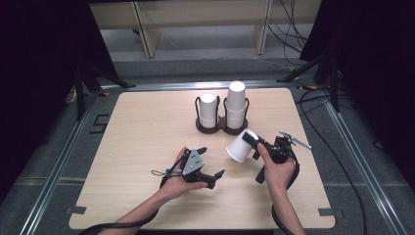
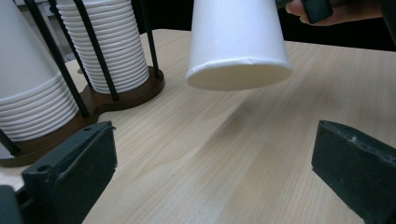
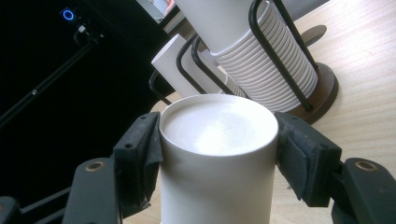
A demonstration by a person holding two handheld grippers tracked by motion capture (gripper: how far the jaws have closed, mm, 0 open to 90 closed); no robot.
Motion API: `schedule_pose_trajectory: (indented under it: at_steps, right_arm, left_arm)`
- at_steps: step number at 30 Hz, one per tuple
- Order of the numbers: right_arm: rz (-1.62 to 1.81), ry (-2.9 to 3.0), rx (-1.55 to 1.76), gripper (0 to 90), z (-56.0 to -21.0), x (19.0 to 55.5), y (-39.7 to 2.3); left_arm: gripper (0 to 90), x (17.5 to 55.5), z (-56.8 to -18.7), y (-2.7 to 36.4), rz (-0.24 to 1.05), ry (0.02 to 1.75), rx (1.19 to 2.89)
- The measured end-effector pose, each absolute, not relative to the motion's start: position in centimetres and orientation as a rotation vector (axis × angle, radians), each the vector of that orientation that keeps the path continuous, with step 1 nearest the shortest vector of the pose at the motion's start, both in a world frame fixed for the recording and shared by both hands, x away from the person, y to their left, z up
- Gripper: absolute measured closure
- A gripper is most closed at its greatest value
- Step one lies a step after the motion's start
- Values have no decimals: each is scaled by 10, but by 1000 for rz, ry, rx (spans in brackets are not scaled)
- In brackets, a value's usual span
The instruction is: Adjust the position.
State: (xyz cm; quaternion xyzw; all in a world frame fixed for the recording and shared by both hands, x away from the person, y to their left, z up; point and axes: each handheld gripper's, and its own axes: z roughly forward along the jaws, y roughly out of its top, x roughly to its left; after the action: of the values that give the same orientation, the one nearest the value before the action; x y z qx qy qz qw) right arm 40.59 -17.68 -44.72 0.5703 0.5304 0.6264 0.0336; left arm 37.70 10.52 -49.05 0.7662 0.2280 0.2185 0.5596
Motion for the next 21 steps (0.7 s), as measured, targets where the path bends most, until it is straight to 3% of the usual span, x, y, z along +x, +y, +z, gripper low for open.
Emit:
schedule_pose_trajectory:
  at_steps: [21]
  right_arm:
    - [1992, 1600, 1858, 351, -451, 412, -175]
  left_arm:
    - [0, 383, -488, 87, 525, 479, 1757]
